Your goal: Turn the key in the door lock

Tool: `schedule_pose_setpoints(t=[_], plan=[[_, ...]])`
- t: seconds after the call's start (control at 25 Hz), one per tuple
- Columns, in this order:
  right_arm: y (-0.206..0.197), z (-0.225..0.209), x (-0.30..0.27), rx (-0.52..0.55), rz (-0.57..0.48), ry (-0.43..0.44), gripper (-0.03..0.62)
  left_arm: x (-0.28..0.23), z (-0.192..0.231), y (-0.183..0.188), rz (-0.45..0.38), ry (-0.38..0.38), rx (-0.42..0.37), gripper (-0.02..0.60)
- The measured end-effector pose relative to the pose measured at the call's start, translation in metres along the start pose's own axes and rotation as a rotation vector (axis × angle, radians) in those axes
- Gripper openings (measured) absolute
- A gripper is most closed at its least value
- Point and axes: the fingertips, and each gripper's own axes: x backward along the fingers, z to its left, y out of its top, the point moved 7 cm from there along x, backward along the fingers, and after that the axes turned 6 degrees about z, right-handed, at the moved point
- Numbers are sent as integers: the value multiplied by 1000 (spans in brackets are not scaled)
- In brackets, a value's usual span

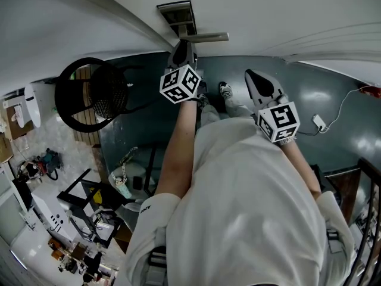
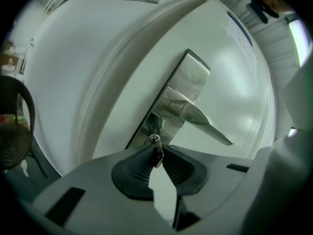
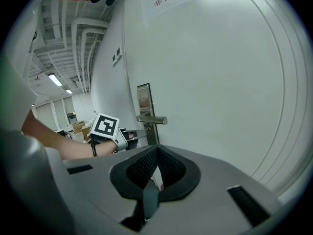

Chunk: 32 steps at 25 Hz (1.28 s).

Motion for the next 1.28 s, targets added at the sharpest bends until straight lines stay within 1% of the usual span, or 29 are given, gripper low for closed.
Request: schedule_pose_setpoints(t=[0.04, 0.08, 0.12, 0.16, 0.2, 0.32, 0.36, 0.4, 0.48, 0.52, 0.56, 0.64, 0.72, 0.84, 0.88, 0.96, 1.04, 1.08, 1.16, 1.28], plan=[[0, 0, 0, 0, 0, 0, -8, 0, 2, -1, -2, -22, 57, 54], [0, 0, -1, 1, 1, 1, -8, 0, 5, -2, -7, -50, 141, 54], [-1, 0, -1, 2, 2, 3, -8, -1, 8, -4, -17, -83, 246, 34], [0, 0, -2, 3, 2, 4, -8, -1, 11, -6, -29, -117, 349, 29], [0, 1, -2, 5, 3, 6, -8, -1, 13, -7, -39, -143, 420, 30], [2, 3, -3, 10, 4, 12, -8, -1, 15, -5, -45, -209, 518, 31], [3, 3, -3, 9, 6, 13, -8, -2, 16, -6, -46, -243, 568, 32], [3, 2, -3, 9, 7, 13, -8, -3, 18, -7, -51, -283, 638, 35], [4, 3, -3, 8, 7, 13, -8, -5, 20, -10, -78, -371, 808, 31], [4, 3, -3, 9, 6, 14, -8, -5, 20, -11, -93, -406, 870, 31], [5, 4, -4, 10, 5, 15, -8, -5, 20, -11, -104, -433, 914, 32], [5, 4, -4, 9, 4, 17, -8, -6, 21, -13, -115, -474, 993, 35], [5, 4, -4, 9, 5, 17, -8, -8, 22, -16, -117, -514, 1088, 41], [5, 6, -6, 11, 5, 19, -8, -9, 22, -21, -124, -545, 1259, 43], [5, 5, -7, 12, 6, 20, -8, -9, 23, -22, -127, -550, 1301, 44], [4, 4, -9, 11, 6, 19, -8, -11, 24, -25, -135, -560, 1341, 44], [4, 3, -11, 9, 6, 16, -8, -13, 25, -26, -140, -578, 1331, 46], [5, 3, -11, 9, 7, 15, -8, -13, 25, -25, -138, -581, 1304, 46], [6, 3, -11, 11, 9, 16, -8, -11, 25, -21, -129, -573, 1222, 72], [7, 3, -13, 16, 10, 21, -8, -9, 26, -18, -101, -563, 1122, 74]])
